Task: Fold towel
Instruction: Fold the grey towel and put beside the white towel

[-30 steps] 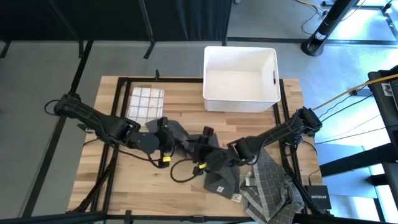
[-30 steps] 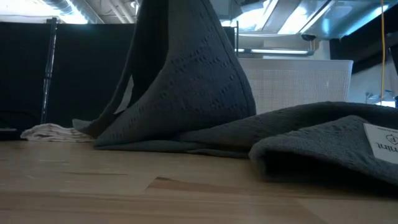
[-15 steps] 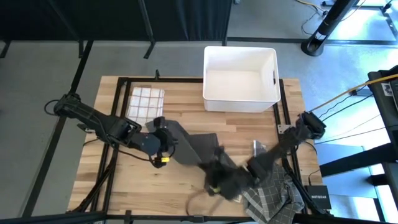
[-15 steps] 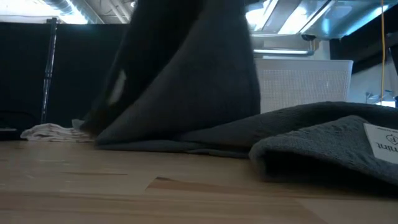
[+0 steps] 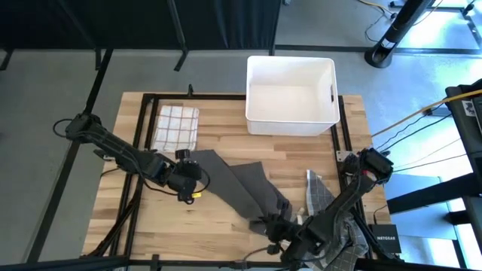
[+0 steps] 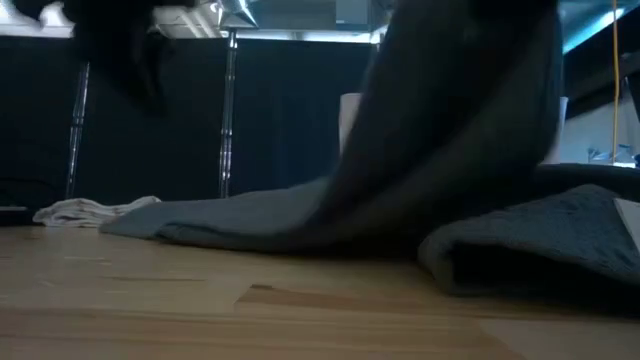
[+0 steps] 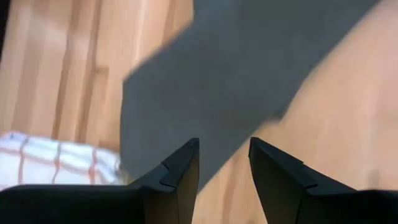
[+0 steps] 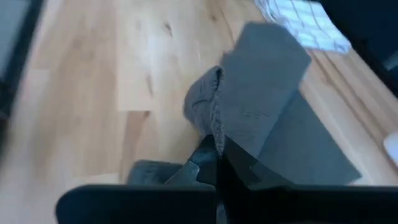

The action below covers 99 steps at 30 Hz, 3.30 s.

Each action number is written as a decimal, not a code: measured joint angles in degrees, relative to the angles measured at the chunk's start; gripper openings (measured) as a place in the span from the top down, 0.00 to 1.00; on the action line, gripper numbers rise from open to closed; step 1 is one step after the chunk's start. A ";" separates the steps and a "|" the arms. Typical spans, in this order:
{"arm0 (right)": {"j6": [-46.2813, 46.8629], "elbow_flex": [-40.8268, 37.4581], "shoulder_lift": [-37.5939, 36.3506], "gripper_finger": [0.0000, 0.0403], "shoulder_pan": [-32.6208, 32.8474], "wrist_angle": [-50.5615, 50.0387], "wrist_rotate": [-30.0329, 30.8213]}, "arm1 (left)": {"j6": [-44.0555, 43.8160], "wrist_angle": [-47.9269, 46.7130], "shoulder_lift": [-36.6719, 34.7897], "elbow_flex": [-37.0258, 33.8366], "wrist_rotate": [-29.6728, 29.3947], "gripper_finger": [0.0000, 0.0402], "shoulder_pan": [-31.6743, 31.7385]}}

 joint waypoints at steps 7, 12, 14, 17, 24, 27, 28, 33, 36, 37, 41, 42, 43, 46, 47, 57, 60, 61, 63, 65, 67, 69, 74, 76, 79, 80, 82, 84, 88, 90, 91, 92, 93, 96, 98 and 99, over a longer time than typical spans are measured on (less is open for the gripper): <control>4.07 -1.31 3.23 0.99 -1.02 0.04 -5.52 | -1.58 0.44 0.19 -9.68 0.76 0.69 0.28; 6.40 -1.25 4.20 0.99 -1.21 0.46 -6.25 | 1.21 0.59 3.01 -12.03 1.85 0.69 2.98; 7.21 -1.25 4.21 0.99 -1.19 0.51 -6.66 | 3.85 1.30 5.37 -12.42 4.08 0.69 4.67; 8.50 -1.25 4.21 0.99 -1.14 0.45 -7.49 | 9.30 2.60 9.09 -12.41 6.23 0.69 6.30; 8.75 -1.23 4.38 0.99 -1.14 1.13 -8.64 | 19.46 2.98 15.06 -11.97 7.64 0.69 8.95; 8.73 -1.25 4.41 0.99 -1.19 1.31 -8.95 | 21.16 3.33 15.56 -11.95 9.07 0.69 9.90; 8.73 -1.25 4.41 0.99 -1.19 1.33 -8.95 | 21.45 3.45 15.56 -11.95 10.37 0.70 10.25; 8.66 -1.25 4.41 0.99 -1.19 1.33 -9.12 | 21.01 3.74 15.56 -11.95 17.27 0.81 11.25; 8.63 -1.25 4.41 0.99 -1.19 1.52 -9.22 | 18.95 3.74 15.58 -11.95 19.30 0.93 11.31; 8.47 -1.25 4.41 0.99 -1.19 1.58 -9.48 | 17.90 3.69 15.58 -11.95 19.79 0.96 11.30; 8.27 -1.25 4.41 0.99 -1.19 1.62 -9.88 | 13.46 1.60 16.00 -10.54 20.69 0.98 10.64; 8.27 -1.25 4.41 0.99 -1.19 1.66 -10.06 | 12.28 0.41 16.02 -9.67 21.38 0.99 10.27; 8.27 -1.25 4.41 0.99 -1.19 1.68 -10.10 | 11.16 -0.83 16.07 -8.70 22.78 0.99 9.87; 8.25 -1.25 4.41 0.99 -1.19 1.73 -10.10 | 7.15 -3.52 15.64 -6.07 27.47 1.00 8.21; 8.25 -1.25 4.41 0.99 -1.19 1.74 -10.11 | 5.99 -3.21 15.32 -4.98 28.08 1.00 7.50; 8.23 -1.25 4.41 0.99 -1.19 3.06 -10.67 | -7.41 15.41 14.91 -3.30 41.35 1.00 -1.81; 8.23 -1.25 4.41 0.99 -1.19 3.53 -10.78 | -8.55 20.51 15.02 -3.25 39.94 1.00 -5.13; 8.23 -1.25 4.41 0.99 -1.19 3.70 -10.78 | -9.30 21.54 15.42 -3.21 38.87 1.00 -6.05; 8.23 -1.25 4.41 0.99 -1.19 3.69 -10.80 | -10.83 22.48 16.59 -3.23 36.85 1.00 -7.86; 8.23 -1.25 4.42 0.99 -1.19 3.71 -10.83 | -10.95 22.80 18.00 -3.23 32.94 0.99 -9.19; 8.23 -1.25 4.42 0.99 -1.19 3.80 -10.83 | -10.89 22.17 19.59 -3.23 29.22 0.98 -10.22; 8.23 -1.25 4.43 0.99 -1.19 3.98 -10.85 | -11.99 22.28 20.58 -3.03 27.39 0.97 -10.62; 8.04 -1.25 4.42 0.99 -1.19 4.29 -10.87 | -15.13 20.92 20.78 -2.90 27.70 0.88 -10.04; 7.99 -1.25 4.42 0.99 -1.19 4.34 -10.89 | -15.33 19.32 19.89 -2.98 29.07 0.83 -9.80; 7.96 -1.25 4.42 0.99 -1.19 4.38 -11.09 | -15.65 18.94 18.56 -2.63 31.38 0.76 -9.69; 7.96 -1.25 4.41 0.99 -1.19 4.37 -11.09 | -15.62 19.02 17.77 -2.47 31.82 0.74 -9.86; 7.96 -1.25 4.41 0.99 -1.19 4.41 -11.11 | -14.61 19.33 16.05 -2.17 32.17 0.71 -10.41; 7.96 -1.25 4.41 0.99 -1.19 4.51 -11.17 | -13.51 18.55 14.92 -2.14 32.22 0.69 -11.05; 7.96 -1.25 4.41 0.99 -1.19 4.65 -11.22 | -15.47 14.78 13.53 -2.14 28.90 0.68 -12.77; 7.96 -1.25 4.42 0.99 -1.19 4.67 -11.22 | -16.44 12.40 13.98 -2.18 26.21 0.68 -13.94; 7.96 -1.25 4.43 0.99 -1.19 4.63 -11.24 | -16.53 11.65 14.27 -2.18 25.47 0.68 -14.52; 7.96 -1.25 4.43 0.99 -1.19 4.70 -11.22 | -16.56 10.76 14.53 -2.18 25.28 0.68 -15.03; 7.97 -1.25 4.43 0.99 -1.19 4.74 -11.22 | -16.66 9.68 14.69 -2.18 25.16 0.68 -15.42; 7.96 -1.25 4.43 0.99 -1.19 4.73 -11.22 | -18.61 5.46 14.97 -2.18 25.09 0.68 -16.36; 7.96 -1.25 4.43 0.99 -1.19 4.76 -11.22 | -20.82 1.77 14.97 -2.18 24.21 0.68 -16.73; 7.96 -1.25 4.43 0.99 -1.19 4.76 -11.24 | -21.79 -0.19 14.97 -2.18 23.43 0.68 -16.85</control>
